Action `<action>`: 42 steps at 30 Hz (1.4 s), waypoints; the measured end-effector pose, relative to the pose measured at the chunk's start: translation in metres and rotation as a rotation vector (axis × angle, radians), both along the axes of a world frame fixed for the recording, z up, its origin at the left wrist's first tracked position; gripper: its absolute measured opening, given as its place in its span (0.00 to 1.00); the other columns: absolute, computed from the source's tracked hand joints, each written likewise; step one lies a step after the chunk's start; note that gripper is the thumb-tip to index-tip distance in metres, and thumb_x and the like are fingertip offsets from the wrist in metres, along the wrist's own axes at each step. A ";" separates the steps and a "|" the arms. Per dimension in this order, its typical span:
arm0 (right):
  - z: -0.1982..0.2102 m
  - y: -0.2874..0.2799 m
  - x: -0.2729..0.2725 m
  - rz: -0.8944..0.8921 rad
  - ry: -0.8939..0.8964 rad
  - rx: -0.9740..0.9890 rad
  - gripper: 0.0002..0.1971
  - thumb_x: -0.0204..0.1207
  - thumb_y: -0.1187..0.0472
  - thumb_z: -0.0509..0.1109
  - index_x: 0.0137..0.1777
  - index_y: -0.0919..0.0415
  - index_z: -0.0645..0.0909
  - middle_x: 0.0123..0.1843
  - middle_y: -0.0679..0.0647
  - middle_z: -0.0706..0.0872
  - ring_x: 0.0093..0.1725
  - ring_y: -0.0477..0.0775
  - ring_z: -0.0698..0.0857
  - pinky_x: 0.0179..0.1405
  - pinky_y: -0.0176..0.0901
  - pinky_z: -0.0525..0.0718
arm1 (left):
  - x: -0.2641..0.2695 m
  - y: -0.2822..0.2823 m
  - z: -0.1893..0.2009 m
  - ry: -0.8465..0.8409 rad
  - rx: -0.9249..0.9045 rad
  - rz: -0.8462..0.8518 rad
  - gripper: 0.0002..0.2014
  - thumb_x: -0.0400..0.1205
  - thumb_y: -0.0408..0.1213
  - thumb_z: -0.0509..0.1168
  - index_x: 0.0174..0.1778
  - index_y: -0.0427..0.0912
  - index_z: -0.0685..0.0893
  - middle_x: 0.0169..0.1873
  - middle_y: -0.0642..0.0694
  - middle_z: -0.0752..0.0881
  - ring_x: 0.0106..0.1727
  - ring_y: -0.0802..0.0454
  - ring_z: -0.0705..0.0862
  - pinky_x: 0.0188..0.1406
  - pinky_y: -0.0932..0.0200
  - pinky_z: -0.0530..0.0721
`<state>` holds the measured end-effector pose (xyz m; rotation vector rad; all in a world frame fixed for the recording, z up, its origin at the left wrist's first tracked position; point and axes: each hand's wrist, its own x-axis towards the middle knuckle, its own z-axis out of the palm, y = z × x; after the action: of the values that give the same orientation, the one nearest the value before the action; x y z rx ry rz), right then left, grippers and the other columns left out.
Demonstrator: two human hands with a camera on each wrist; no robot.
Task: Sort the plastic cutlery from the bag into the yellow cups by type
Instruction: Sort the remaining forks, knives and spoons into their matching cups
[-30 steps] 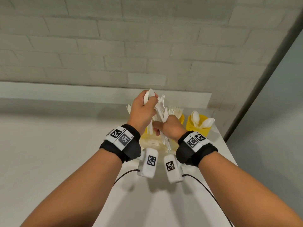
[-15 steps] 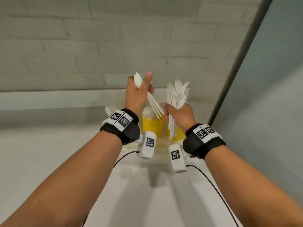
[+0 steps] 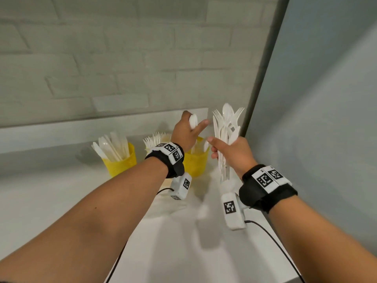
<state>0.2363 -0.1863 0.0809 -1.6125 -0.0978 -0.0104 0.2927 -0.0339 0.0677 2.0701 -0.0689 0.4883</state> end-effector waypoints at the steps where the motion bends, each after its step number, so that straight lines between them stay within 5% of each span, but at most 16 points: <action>1: -0.001 0.000 0.000 0.014 0.001 0.012 0.09 0.73 0.61 0.76 0.48 0.66 0.85 0.29 0.57 0.83 0.25 0.52 0.82 0.32 0.43 0.82 | -0.001 0.000 -0.005 0.012 0.034 -0.004 0.22 0.79 0.55 0.68 0.52 0.42 0.68 0.27 0.51 0.73 0.26 0.55 0.73 0.22 0.68 0.70; 4: -0.004 0.002 0.001 0.069 -0.001 0.062 0.05 0.74 0.63 0.76 0.48 0.56 0.86 0.30 0.57 0.83 0.27 0.55 0.81 0.36 0.48 0.82 | 0.001 0.002 -0.017 0.037 0.143 -0.001 0.23 0.78 0.57 0.67 0.54 0.43 0.72 0.32 0.47 0.79 0.31 0.48 0.78 0.29 0.57 0.75; 7: -0.006 0.004 0.003 0.092 0.010 0.093 0.06 0.74 0.64 0.76 0.50 0.57 0.86 0.31 0.57 0.82 0.27 0.53 0.81 0.34 0.45 0.83 | 0.003 0.005 -0.023 0.033 0.306 0.044 0.24 0.79 0.59 0.62 0.51 0.39 0.81 0.45 0.40 0.83 0.50 0.39 0.80 0.48 0.53 0.73; 10: -0.007 0.006 0.003 0.106 0.020 0.087 0.10 0.74 0.62 0.76 0.54 0.61 0.85 0.31 0.57 0.83 0.25 0.51 0.81 0.31 0.40 0.82 | 0.005 0.009 -0.028 0.113 0.531 0.050 0.36 0.76 0.67 0.43 0.53 0.43 0.87 0.53 0.43 0.83 0.58 0.41 0.75 0.60 0.51 0.66; 12: -0.006 0.007 0.003 0.115 0.017 0.081 0.10 0.74 0.62 0.75 0.55 0.61 0.85 0.31 0.57 0.83 0.24 0.49 0.82 0.28 0.37 0.81 | 0.009 0.013 -0.034 0.130 0.591 0.051 0.42 0.71 0.69 0.33 0.53 0.50 0.88 0.56 0.47 0.86 0.59 0.43 0.74 0.59 0.53 0.63; 15: -0.004 0.011 0.002 0.134 0.008 0.066 0.08 0.74 0.61 0.75 0.53 0.60 0.85 0.30 0.55 0.83 0.23 0.46 0.81 0.26 0.35 0.80 | 0.007 0.017 -0.028 0.078 0.480 0.103 0.37 0.75 0.70 0.39 0.52 0.53 0.88 0.56 0.49 0.86 0.61 0.45 0.75 0.56 0.59 0.60; 18: -0.002 0.019 0.002 0.142 -0.009 0.052 0.09 0.74 0.59 0.75 0.50 0.64 0.84 0.30 0.54 0.84 0.23 0.46 0.82 0.32 0.43 0.82 | -0.012 0.014 -0.003 -0.068 0.215 0.160 0.27 0.85 0.60 0.48 0.44 0.46 0.87 0.47 0.47 0.86 0.57 0.46 0.79 0.58 0.59 0.65; 21: 0.005 0.029 -0.002 0.199 -0.018 0.084 0.07 0.76 0.62 0.74 0.50 0.63 0.84 0.30 0.54 0.84 0.24 0.47 0.82 0.29 0.38 0.81 | -0.041 0.011 0.025 0.065 -0.189 -0.015 0.31 0.87 0.59 0.47 0.42 0.40 0.88 0.37 0.48 0.88 0.42 0.52 0.85 0.50 0.57 0.80; 25: 0.011 0.046 -0.009 0.287 -0.063 -0.034 0.04 0.78 0.66 0.68 0.43 0.64 0.83 0.24 0.52 0.83 0.21 0.46 0.81 0.20 0.30 0.76 | -0.071 0.019 0.030 0.255 -0.293 -0.290 0.36 0.83 0.63 0.55 0.50 0.25 0.83 0.25 0.37 0.81 0.23 0.46 0.78 0.30 0.59 0.80; 29: 0.013 0.069 -0.018 0.378 -0.069 -0.085 0.04 0.78 0.65 0.67 0.45 0.63 0.82 0.21 0.49 0.83 0.20 0.45 0.81 0.20 0.30 0.76 | -0.090 0.040 0.032 0.323 -0.476 -0.331 0.31 0.81 0.58 0.64 0.58 0.27 0.82 0.28 0.35 0.77 0.20 0.48 0.73 0.24 0.61 0.76; 33: 0.015 0.092 -0.031 0.488 -0.040 -0.038 0.06 0.79 0.64 0.68 0.40 0.62 0.81 0.24 0.53 0.83 0.21 0.48 0.82 0.22 0.33 0.78 | -0.110 0.060 0.045 0.457 -0.541 -0.335 0.23 0.85 0.56 0.57 0.42 0.40 0.85 0.14 0.48 0.76 0.15 0.52 0.71 0.21 0.62 0.73; 35: 0.015 0.101 -0.034 0.520 -0.030 -0.010 0.06 0.79 0.63 0.69 0.41 0.63 0.81 0.25 0.55 0.83 0.21 0.49 0.82 0.22 0.34 0.80 | -0.117 0.070 0.047 0.489 -0.588 -0.328 0.23 0.84 0.57 0.58 0.41 0.41 0.88 0.16 0.45 0.73 0.16 0.50 0.68 0.22 0.58 0.72; 39: 0.010 0.116 -0.039 0.598 0.005 0.033 0.06 0.81 0.58 0.68 0.44 0.60 0.81 0.26 0.54 0.83 0.23 0.51 0.83 0.29 0.41 0.85 | -0.120 0.088 0.042 0.448 -0.613 -0.350 0.27 0.85 0.55 0.57 0.61 0.34 0.87 0.29 0.39 0.78 0.17 0.49 0.68 0.21 0.55 0.72; 42: 0.007 0.123 -0.040 0.597 -0.001 -0.003 0.12 0.82 0.53 0.65 0.42 0.60 0.80 0.27 0.54 0.83 0.22 0.50 0.83 0.27 0.39 0.84 | -0.123 0.097 0.040 0.380 -0.597 -0.328 0.26 0.87 0.52 0.56 0.60 0.32 0.87 0.38 0.31 0.81 0.17 0.46 0.70 0.23 0.54 0.74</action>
<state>0.1959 -0.0636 0.0882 -1.5327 -0.5755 0.4487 0.1696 0.0635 0.1075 1.4911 -0.0303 -0.0908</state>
